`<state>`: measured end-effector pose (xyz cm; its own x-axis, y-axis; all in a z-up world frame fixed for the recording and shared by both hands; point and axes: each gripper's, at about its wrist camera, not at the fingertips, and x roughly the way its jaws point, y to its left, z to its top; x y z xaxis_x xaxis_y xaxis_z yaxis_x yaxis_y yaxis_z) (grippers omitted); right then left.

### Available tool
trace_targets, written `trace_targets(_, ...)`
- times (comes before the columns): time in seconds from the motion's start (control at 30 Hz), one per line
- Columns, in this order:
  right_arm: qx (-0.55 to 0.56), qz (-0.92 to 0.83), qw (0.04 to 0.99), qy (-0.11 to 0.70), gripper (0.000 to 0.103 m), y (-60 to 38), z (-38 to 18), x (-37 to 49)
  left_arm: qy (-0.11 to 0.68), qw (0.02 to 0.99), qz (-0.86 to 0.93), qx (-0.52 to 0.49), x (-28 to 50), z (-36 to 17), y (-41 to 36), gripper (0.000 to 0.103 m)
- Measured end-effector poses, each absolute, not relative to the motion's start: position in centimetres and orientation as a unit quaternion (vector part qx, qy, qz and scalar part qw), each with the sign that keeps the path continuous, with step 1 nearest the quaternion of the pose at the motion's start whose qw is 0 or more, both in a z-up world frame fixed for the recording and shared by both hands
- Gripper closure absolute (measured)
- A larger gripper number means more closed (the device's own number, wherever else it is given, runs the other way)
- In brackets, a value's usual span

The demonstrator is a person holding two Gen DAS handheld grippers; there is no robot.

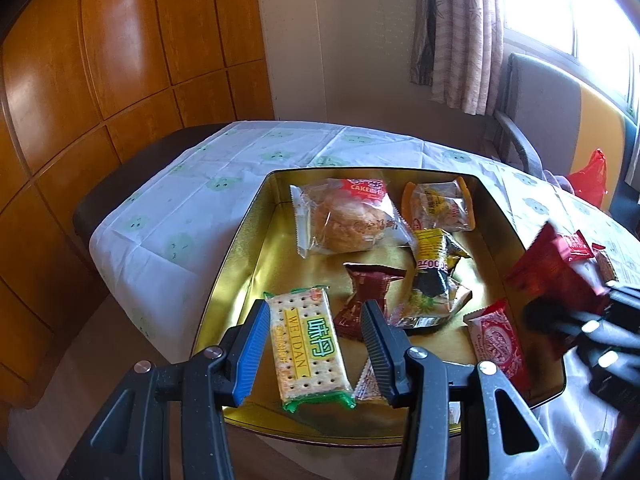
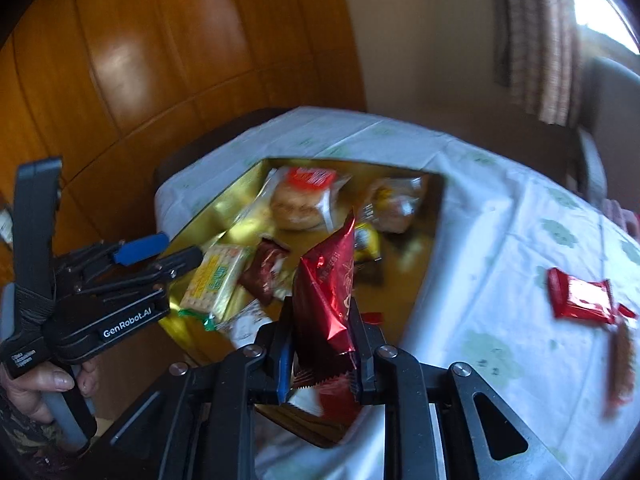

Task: Organize snacks
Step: 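Carry the red sweet over the tin with the right gripper and release it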

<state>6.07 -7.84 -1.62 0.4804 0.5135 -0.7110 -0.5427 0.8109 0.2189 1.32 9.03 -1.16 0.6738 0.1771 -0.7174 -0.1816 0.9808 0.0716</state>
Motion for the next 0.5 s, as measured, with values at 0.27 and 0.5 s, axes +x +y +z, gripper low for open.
trace_targets(0.27,-0.019,0.301,0.852,0.427,0.076,-6.5,-3.6,5.9,0.392,0.914,0.1,-0.005,1.2,-1.5,9.6,0.055)
trace_targets(0.5,0.007,0.278,0.867,0.414,0.076,-8.7,-2.7,5.3,0.386,0.917,0.099,-0.001,1.0,-1.1,9.2,0.055)
